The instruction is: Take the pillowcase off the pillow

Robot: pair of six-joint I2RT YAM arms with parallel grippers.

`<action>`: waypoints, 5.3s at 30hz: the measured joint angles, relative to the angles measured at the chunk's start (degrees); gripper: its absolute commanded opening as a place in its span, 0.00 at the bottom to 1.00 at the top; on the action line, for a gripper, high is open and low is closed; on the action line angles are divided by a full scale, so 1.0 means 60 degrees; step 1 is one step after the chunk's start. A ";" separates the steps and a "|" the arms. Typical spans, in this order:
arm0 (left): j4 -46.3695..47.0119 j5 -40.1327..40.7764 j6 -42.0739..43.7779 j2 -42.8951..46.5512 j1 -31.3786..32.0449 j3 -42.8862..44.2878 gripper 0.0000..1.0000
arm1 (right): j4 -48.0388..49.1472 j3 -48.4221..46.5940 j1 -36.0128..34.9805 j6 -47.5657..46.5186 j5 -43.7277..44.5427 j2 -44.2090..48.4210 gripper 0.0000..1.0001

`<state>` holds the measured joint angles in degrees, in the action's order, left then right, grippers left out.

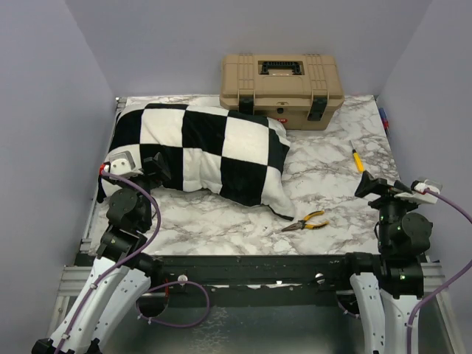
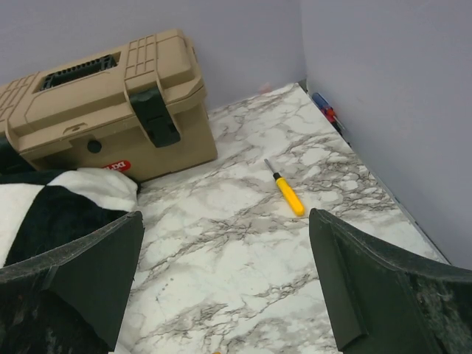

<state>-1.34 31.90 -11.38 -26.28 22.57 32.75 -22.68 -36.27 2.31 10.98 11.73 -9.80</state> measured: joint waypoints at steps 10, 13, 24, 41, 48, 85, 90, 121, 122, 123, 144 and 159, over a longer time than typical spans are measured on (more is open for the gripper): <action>0.0000 0.0000 0.0000 0.0029 0.0000 0.0000 0.87 | -0.0160 -0.0131 0.0000 0.0084 -0.0098 -0.0328 1.00; 0.0000 0.0000 -0.0004 0.0138 0.0000 0.0000 0.87 | -0.0346 -0.0455 0.0000 0.0219 -0.0244 -0.0882 1.00; 0.0004 0.0004 -0.0007 0.0637 0.0066 -0.0018 0.87 | -0.1690 -0.3326 0.0000 0.2073 -0.1432 -0.5872 1.00; 0.0004 0.0004 -0.0004 0.1118 0.0386 -0.0073 0.87 | 0.0790 -0.2605 -0.1107 0.3956 -0.5956 -1.0251 1.00; 0.0004 0.0004 -0.0004 0.1322 0.0452 -0.0073 0.87 | 0.1942 -0.3931 -0.2794 0.4346 -0.6353 -1.2488 1.00; -0.0007 0.0015 0.0015 0.0922 0.0637 -0.0142 0.87 | -0.2911 -0.3129 -0.3869 0.3639 -0.4834 -0.8003 0.21; -0.0007 0.0011 0.0015 0.0612 0.0637 -0.0142 0.87 | -0.3887 -0.3384 -0.3869 0.3238 -0.4728 -0.7603 0.87; -0.0011 -0.0029 0.0011 0.0353 0.0699 -0.0142 0.87 | -0.3949 -1.2371 -0.3865 0.0029 -0.5501 -1.6495 1.00; -0.0011 -0.0055 0.0011 0.0350 0.0699 -0.0142 0.87 | -0.3872 -1.2367 -0.3869 0.0000 -0.5734 -1.6735 1.00; -0.0011 -0.0062 0.0011 0.0350 0.0699 -0.0142 0.87 | -0.3763 -1.2302 -0.3869 -0.0018 -0.5985 -1.6939 1.00; -0.0011 -0.0211 0.0011 0.0040 0.0823 -0.0142 0.87 | -0.1716 -1.0211 -0.4422 -0.0382 -0.8255 -1.7256 0.00; -0.0011 -0.0219 0.0015 0.0040 0.0823 -0.0142 0.87 | -0.3996 -1.4575 -0.4867 -0.1985 -0.5759 -1.6109 0.01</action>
<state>-1.41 30.59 -11.29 -26.04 27.51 31.90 -46.65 -123.72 -26.89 -0.93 -22.83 -106.45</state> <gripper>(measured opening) 0.869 0.053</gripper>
